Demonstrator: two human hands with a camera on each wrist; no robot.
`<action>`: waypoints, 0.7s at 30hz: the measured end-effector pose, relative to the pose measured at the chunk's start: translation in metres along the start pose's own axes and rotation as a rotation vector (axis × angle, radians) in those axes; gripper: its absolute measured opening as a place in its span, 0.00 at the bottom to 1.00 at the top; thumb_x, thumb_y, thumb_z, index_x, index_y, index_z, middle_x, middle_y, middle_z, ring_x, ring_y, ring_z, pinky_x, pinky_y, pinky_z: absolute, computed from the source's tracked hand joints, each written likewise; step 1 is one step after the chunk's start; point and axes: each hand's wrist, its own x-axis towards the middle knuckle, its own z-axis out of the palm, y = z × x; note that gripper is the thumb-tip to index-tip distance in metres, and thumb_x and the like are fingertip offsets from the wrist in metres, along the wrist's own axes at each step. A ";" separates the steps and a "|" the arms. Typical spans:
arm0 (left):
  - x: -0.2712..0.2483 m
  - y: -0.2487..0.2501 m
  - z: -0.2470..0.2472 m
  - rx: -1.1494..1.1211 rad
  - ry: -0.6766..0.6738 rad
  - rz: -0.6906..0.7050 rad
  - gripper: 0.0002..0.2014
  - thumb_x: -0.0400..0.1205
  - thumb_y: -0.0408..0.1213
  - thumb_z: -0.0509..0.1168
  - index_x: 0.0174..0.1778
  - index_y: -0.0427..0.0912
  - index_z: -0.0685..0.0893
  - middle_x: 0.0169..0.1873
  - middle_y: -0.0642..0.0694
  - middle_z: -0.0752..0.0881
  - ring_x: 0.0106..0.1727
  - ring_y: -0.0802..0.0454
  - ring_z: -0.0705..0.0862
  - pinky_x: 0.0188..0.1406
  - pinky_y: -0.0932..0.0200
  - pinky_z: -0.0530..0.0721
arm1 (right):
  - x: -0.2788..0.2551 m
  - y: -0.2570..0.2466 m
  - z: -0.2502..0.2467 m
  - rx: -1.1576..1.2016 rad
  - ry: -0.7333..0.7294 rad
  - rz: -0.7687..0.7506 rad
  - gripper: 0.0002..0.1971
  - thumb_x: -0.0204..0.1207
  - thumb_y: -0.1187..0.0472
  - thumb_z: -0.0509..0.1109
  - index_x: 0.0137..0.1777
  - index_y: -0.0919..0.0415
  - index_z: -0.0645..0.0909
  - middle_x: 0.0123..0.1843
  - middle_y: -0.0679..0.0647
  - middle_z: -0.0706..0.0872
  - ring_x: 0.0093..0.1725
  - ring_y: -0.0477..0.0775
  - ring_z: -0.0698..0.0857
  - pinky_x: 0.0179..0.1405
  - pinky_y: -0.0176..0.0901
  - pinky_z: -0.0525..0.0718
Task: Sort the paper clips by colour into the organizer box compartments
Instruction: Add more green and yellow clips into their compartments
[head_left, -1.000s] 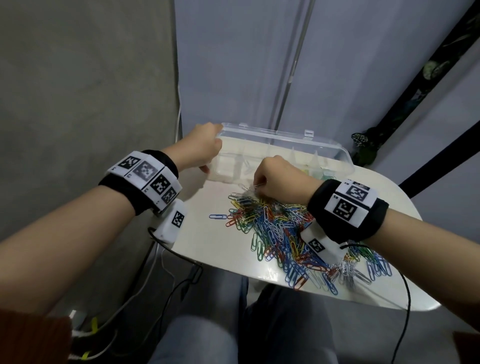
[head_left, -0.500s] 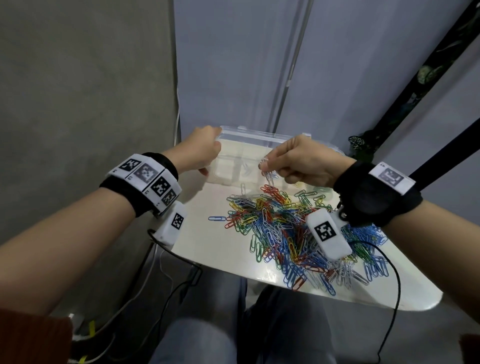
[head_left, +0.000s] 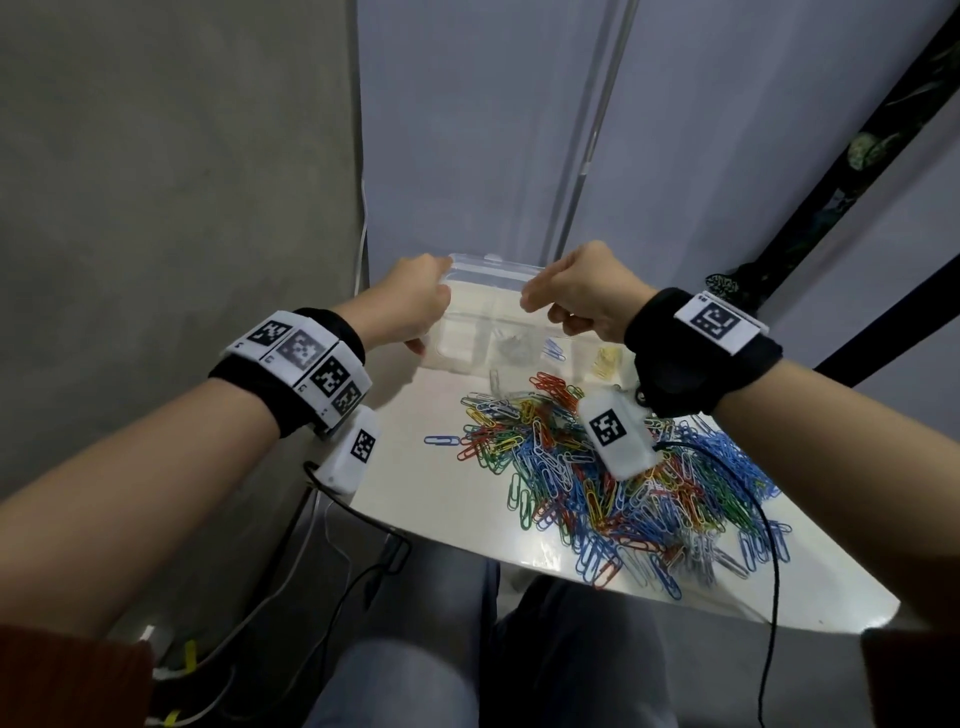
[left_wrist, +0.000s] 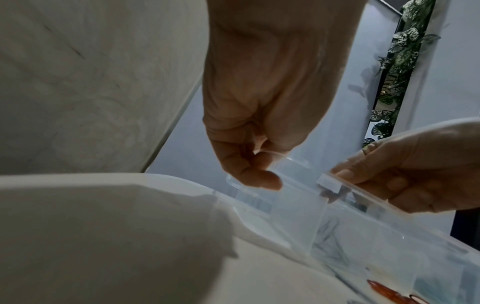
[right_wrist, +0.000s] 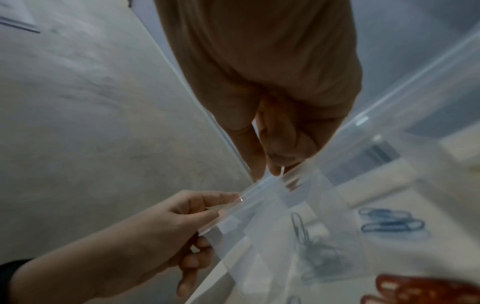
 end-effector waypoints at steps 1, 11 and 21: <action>0.001 -0.001 0.000 0.003 0.000 0.000 0.26 0.87 0.29 0.48 0.84 0.39 0.61 0.37 0.42 0.73 0.24 0.45 0.82 0.20 0.58 0.85 | 0.000 0.000 -0.002 -0.018 0.008 -0.022 0.10 0.70 0.76 0.75 0.51 0.79 0.84 0.30 0.60 0.80 0.22 0.50 0.71 0.17 0.34 0.68; 0.002 -0.001 0.001 0.026 0.018 0.007 0.26 0.87 0.29 0.48 0.83 0.40 0.62 0.43 0.34 0.79 0.25 0.43 0.83 0.17 0.60 0.83 | -0.043 0.013 0.005 -0.572 -0.304 -0.431 0.07 0.69 0.68 0.80 0.46 0.60 0.92 0.39 0.53 0.91 0.35 0.44 0.86 0.33 0.32 0.82; 0.000 -0.001 0.001 0.041 0.010 0.011 0.26 0.86 0.28 0.47 0.83 0.39 0.61 0.37 0.41 0.74 0.24 0.46 0.82 0.15 0.64 0.80 | -0.040 0.038 0.037 -0.783 -0.280 -0.462 0.08 0.70 0.61 0.79 0.49 0.58 0.91 0.47 0.53 0.90 0.46 0.54 0.86 0.49 0.48 0.85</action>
